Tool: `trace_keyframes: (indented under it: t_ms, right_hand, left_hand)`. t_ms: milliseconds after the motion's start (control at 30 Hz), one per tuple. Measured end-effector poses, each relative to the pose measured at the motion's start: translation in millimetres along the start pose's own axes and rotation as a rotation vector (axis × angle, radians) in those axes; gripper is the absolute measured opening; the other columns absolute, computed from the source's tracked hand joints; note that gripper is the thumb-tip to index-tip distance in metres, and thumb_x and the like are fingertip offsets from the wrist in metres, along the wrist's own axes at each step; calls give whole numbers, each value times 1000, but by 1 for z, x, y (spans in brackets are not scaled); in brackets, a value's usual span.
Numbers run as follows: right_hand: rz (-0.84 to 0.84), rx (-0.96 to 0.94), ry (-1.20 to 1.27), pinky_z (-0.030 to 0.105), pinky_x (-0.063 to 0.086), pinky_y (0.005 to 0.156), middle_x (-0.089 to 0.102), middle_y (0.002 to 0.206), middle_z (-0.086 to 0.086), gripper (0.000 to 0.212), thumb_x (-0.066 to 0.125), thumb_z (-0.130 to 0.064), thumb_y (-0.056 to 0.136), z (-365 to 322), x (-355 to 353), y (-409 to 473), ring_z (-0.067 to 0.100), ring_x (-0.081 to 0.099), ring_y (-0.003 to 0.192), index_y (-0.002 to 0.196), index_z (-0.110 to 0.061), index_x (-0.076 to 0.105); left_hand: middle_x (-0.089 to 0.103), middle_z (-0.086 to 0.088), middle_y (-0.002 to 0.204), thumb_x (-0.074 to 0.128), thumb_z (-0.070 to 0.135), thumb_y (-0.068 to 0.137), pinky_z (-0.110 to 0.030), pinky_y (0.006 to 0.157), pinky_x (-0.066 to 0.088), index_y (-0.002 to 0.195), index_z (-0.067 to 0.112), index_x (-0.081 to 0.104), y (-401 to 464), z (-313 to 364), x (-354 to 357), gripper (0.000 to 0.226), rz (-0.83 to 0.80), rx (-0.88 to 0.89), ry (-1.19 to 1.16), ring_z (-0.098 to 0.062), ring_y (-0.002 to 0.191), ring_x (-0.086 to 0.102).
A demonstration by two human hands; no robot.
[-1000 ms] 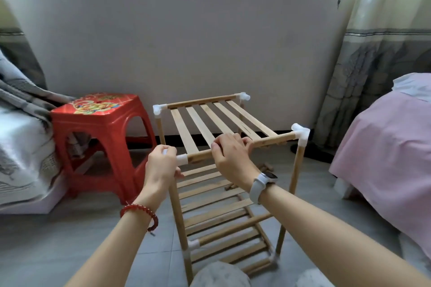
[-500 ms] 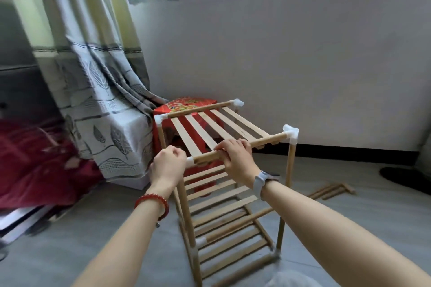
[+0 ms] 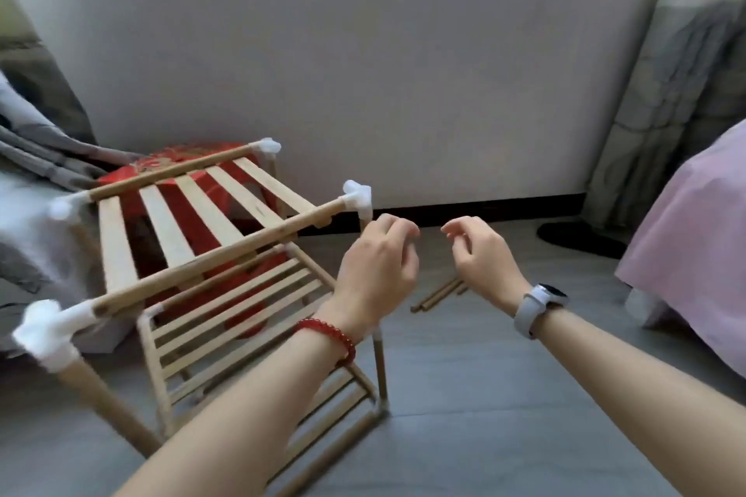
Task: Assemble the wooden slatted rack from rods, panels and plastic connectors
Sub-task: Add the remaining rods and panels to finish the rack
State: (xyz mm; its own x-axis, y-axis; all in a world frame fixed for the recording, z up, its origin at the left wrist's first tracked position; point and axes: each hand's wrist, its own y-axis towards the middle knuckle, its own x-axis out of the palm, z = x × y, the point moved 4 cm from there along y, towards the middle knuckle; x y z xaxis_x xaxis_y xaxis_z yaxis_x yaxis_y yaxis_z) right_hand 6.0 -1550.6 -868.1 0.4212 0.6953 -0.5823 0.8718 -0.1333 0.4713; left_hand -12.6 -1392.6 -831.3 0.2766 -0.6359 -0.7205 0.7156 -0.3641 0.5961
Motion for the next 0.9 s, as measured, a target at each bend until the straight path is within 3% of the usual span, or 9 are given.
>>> trace_keyframes:
  t_ms: [133, 300, 467, 567, 733, 900]
  right_hand:
    - [-186, 336, -121, 30, 38, 88, 58, 114, 15, 27, 40, -2, 92, 140, 26, -15, 29, 54, 105, 111, -5, 59]
    - [-503, 610, -257, 30, 39, 95, 52, 130, 12, 36, 42, -17, 95, 294, 88, -34, 27, 50, 118, 130, -12, 48]
    - [-755, 612, -358, 36, 32, 108, 31, 148, 7, 49, 41, -28, 97, 382, 155, -42, 26, 29, 135, 143, -16, 31]
    - [-807, 591, -358, 35, 28, 110, 21, 153, 5, 52, 39, -24, 98, 426, 189, -34, 25, 23, 138, 146, -15, 24]
    - [-766, 441, -405, 32, 20, 113, 12, 156, 4, 53, 34, -16, 98, 476, 227, 13, 19, 12, 143, 148, -11, 18]
    - [-676, 363, -497, 38, 15, 115, -1, 158, -1, 58, 32, -13, 96, 511, 261, 74, 17, 3, 145, 150, -15, 8]
  left_hand:
    - [52, -4, 119, 47, 16, 92, -30, 89, 41, 119, 12, 54, -2, -32, 142, 28, -345, -217, -106, -19, 110, 51]
    - [45, -8, 132, 43, 18, 94, -33, 97, 38, 129, 11, 44, -9, -104, 289, 36, -590, -491, -76, -24, 120, 44]
    - [35, -11, 141, 39, 15, 93, -40, 98, 37, 141, 11, 30, -19, -166, 393, 49, -714, -687, 55, -30, 126, 35]
    - [28, -11, 145, 39, 12, 92, -42, 95, 38, 143, 12, 23, -17, -196, 454, 53, -736, -699, 153, -31, 127, 32]
    - [6, -5, 155, 40, 20, 95, -47, 102, 31, 147, 19, 11, 9, -244, 530, 59, -729, -508, 230, -28, 139, 13]
    - [-12, 3, 157, 21, 32, 101, -53, 112, 6, 149, 22, -7, 16, -286, 583, 56, -817, -452, 255, -24, 144, -7]
